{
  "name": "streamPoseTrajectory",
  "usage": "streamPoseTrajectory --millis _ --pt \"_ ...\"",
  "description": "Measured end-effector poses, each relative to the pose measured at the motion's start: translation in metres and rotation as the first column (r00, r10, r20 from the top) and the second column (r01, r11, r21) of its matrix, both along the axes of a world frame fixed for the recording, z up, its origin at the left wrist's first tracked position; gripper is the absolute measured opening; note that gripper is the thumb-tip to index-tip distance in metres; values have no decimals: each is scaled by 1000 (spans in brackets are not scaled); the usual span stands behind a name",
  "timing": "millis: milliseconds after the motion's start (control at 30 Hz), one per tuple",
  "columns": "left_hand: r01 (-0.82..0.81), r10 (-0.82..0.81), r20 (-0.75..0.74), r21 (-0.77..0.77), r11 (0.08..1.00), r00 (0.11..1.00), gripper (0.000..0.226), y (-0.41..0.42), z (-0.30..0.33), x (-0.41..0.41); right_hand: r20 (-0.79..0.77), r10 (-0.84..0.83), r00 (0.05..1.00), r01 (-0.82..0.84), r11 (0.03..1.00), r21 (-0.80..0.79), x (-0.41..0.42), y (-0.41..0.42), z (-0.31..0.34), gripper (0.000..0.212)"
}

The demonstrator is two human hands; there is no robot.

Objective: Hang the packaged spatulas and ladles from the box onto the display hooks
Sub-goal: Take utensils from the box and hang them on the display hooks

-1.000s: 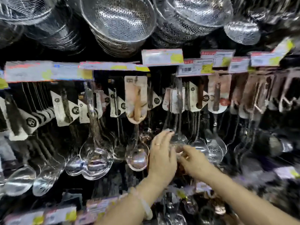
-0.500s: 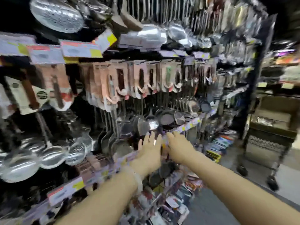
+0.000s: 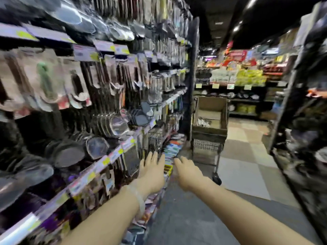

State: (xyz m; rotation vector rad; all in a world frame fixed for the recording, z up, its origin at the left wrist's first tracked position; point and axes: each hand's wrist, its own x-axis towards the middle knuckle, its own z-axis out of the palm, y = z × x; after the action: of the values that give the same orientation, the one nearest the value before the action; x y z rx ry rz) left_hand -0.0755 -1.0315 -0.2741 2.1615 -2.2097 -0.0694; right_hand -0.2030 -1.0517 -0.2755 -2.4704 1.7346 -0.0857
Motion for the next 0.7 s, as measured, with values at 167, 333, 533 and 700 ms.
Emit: streamPoseTrajectory --millis 167,333,533,700 --pt "116 -116 -5 41 992 993 74 -129 -11 -17 -44 -123 991 124 992 28 -25 -120 -10 50" --pt "191 -190 -23 57 980 981 72 -263 -5 -33 -11 -242 970 242 970 19 -51 -235 5 43" --pt "311 -305 -60 179 933 950 70 -375 -34 -86 18 -384 923 379 916 134 -109 -338 -33 48" --pt "363 -349 -105 186 913 931 69 -485 -52 -130 38 -460 887 451 881 142 -159 -453 -52 44"
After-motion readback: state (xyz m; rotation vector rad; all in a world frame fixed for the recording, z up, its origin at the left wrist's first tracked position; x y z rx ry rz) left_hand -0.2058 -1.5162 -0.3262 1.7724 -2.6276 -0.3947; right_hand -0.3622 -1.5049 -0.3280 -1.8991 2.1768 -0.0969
